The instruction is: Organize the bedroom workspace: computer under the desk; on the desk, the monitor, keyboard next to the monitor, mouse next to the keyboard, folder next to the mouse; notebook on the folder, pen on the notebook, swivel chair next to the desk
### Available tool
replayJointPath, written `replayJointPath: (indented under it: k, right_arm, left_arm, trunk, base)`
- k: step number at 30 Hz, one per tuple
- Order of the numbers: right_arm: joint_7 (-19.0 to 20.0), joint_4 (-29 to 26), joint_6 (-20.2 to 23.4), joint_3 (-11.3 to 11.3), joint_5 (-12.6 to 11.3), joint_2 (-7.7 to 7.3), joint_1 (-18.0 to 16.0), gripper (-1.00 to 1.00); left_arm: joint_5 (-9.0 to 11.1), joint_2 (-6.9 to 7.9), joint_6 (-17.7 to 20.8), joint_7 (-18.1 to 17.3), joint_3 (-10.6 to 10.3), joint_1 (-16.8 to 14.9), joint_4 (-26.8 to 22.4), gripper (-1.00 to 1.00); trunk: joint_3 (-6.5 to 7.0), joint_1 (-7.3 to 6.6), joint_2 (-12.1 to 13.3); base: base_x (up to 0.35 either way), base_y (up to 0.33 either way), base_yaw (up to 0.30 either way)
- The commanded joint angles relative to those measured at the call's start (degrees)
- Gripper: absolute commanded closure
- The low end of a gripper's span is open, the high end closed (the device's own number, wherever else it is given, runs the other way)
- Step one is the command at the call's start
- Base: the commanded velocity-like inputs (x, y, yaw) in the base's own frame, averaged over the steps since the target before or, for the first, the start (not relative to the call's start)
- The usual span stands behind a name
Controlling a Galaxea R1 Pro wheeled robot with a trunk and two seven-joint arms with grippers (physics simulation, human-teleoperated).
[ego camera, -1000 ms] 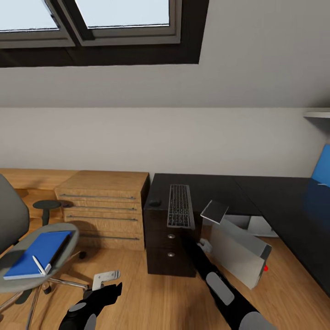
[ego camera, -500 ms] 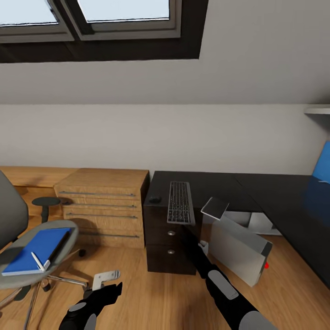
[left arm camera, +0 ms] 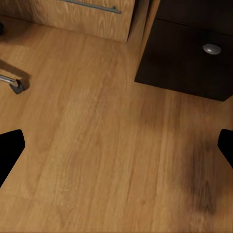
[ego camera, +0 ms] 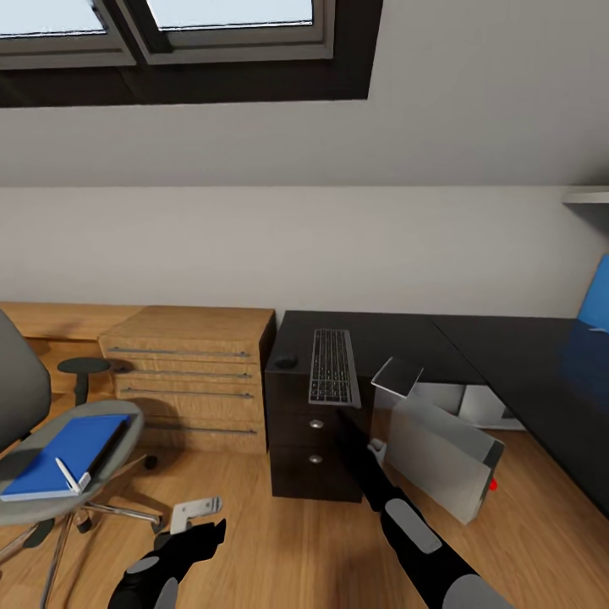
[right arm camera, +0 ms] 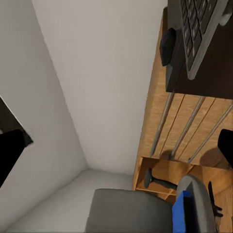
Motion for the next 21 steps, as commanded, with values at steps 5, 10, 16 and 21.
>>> replayJointPath:
  k: [5,10,16,21]
  right_arm:
    - [-1.76,-0.06,-0.38,-0.09,-0.55,0.13,-0.04,-1.00]
    - [-9.94,-0.24,-2.38,-0.25,-0.65,0.06,-0.04,-1.00]
    - [-16.82,-3.88,-4.01,-0.09,-0.56,0.16,-0.04,-1.00]
    - [-19.13,-6.04,-4.20,-0.01,-0.53,0.04,-0.04,-1.00]
  left_arm:
    - [0.59,0.01,0.23,0.52,-0.08,-0.04,-0.14,-1.00]
    - [0.59,-0.06,0.23,0.52,-0.16,-0.05,-0.08,-1.00]
    - [0.65,-0.08,0.24,0.52,-0.19,-0.04,-0.06,-1.00]
    - [0.62,-0.08,0.24,0.52,-0.19,-0.04,-0.05,-1.00]
  trunk:
    - [-0.96,1.10,-2.05]
    - [-1.86,2.20,-4.05]
    - [-2.94,3.51,-6.46]
    - [-3.83,4.61,-8.47]
  base:
    - [0.000,0.000,0.000]
    - [0.000,0.000,0.000]
    - [0.000,0.000,0.000]
    - [0.000,0.000,0.000]
